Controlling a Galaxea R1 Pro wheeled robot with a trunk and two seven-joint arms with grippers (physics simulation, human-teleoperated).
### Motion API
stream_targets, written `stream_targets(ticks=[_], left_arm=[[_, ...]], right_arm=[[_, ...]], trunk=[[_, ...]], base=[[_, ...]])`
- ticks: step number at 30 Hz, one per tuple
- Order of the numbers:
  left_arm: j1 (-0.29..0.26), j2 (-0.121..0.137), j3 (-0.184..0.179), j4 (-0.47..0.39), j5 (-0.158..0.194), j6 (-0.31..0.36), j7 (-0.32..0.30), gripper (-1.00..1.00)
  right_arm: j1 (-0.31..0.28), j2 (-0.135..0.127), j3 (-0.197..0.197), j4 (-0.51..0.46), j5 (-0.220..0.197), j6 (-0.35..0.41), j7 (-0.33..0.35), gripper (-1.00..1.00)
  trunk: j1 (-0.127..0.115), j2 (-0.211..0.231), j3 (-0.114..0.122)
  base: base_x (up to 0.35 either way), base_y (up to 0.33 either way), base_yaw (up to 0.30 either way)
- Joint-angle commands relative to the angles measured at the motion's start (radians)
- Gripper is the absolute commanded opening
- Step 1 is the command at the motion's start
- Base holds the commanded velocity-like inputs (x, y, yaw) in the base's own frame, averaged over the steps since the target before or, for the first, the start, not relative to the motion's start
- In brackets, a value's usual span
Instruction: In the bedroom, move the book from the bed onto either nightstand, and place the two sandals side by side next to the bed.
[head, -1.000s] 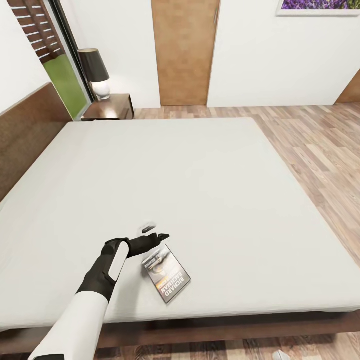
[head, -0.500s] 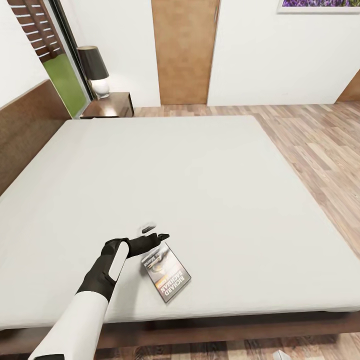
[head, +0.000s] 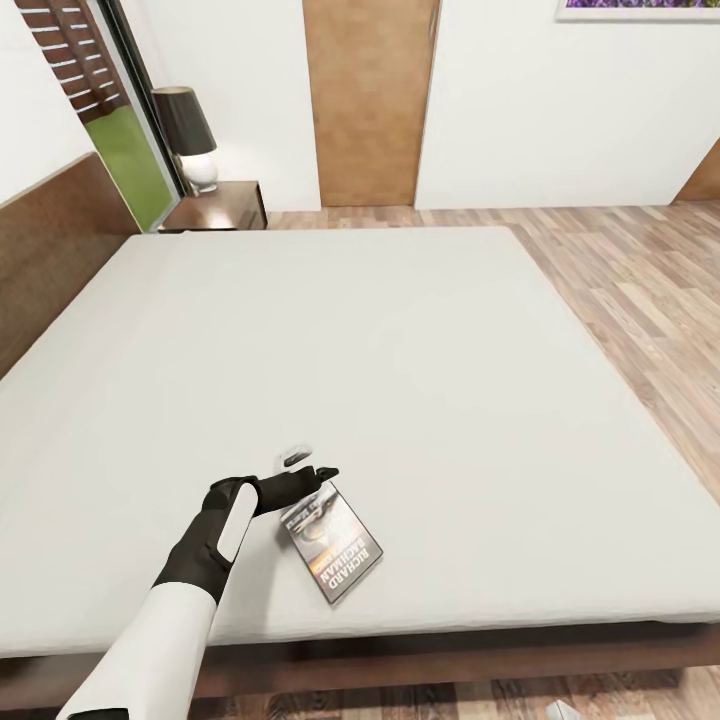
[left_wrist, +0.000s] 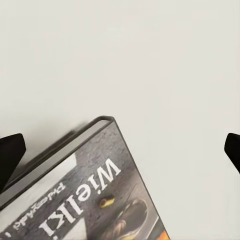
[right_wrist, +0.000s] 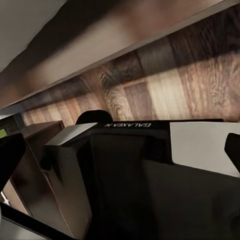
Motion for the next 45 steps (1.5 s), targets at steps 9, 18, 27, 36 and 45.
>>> stream_targets(ticks=[9, 18, 27, 36, 45], left_arm=[[-0.001, -0.001, 0.005, -0.001, 0.000, 0.007, -0.004, 1.00], [-0.001, -0.001, 0.005, -0.001, 0.000, 0.007, -0.004, 1.00], [-0.001, -0.001, 0.005, -0.001, 0.000, 0.007, -0.004, 1.00], [-0.001, -0.001, 0.005, -0.001, 0.000, 0.007, -0.004, 1.00], [-0.001, -0.002, 0.005, -0.001, 0.000, 0.007, -0.004, 1.00]], right_arm=[[0.000, 0.000, -0.009, -0.001, 0.010, 0.007, 0.005, 1.00], [0.000, 0.000, -0.009, -0.001, 0.010, 0.007, 0.005, 1.00], [0.000, 0.000, -0.009, -0.001, 0.010, 0.007, 0.005, 1.00], [0.000, 0.002, -0.009, -0.001, 0.010, 0.008, 0.006, 1.00], [0.000, 0.002, -0.009, -0.001, 0.010, 0.007, 0.006, 1.00]], trunk=[[0.000, 0.000, -0.001], [0.019, -0.035, -0.016], [0.019, -0.035, -0.016], [0.034, -0.063, -0.029], [0.034, -0.063, -0.029]], base=[[0.000, 0.000, 0.000], [0.000, 0.000, 0.000], [0.000, 0.000, 0.000], [0.000, 0.000, 0.000], [0.000, 0.000, 0.000]])
